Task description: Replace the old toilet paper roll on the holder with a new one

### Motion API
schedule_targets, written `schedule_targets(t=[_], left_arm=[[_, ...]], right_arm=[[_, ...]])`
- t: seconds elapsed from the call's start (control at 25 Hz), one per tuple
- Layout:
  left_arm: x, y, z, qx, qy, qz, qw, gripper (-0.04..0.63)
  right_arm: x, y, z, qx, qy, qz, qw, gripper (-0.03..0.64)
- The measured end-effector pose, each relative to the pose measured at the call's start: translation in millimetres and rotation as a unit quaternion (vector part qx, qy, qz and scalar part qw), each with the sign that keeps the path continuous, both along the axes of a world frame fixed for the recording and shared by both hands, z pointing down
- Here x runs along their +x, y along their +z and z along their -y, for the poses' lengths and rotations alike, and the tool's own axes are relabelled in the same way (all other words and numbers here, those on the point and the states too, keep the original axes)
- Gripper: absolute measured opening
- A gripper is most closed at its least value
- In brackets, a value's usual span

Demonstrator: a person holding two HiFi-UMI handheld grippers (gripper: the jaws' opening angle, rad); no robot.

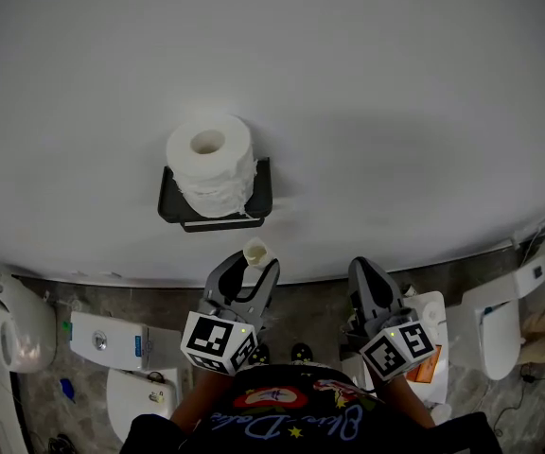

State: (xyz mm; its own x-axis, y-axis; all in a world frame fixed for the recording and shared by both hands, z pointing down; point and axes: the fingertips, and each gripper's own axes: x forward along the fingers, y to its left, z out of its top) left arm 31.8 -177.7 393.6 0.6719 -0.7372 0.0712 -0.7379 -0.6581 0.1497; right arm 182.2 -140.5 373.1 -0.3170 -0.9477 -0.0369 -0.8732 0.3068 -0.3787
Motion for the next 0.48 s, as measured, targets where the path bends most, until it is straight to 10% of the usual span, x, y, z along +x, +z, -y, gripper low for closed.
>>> schedule_targets(t=[0.48], left_arm=[[-20, -8, -4, 0.02, -0.028, 0.005, 0.9994, 0.176]], right_arm=[[-23, -1, 9, 0.003, -0.027, -0.004, 1.0, 0.012]])
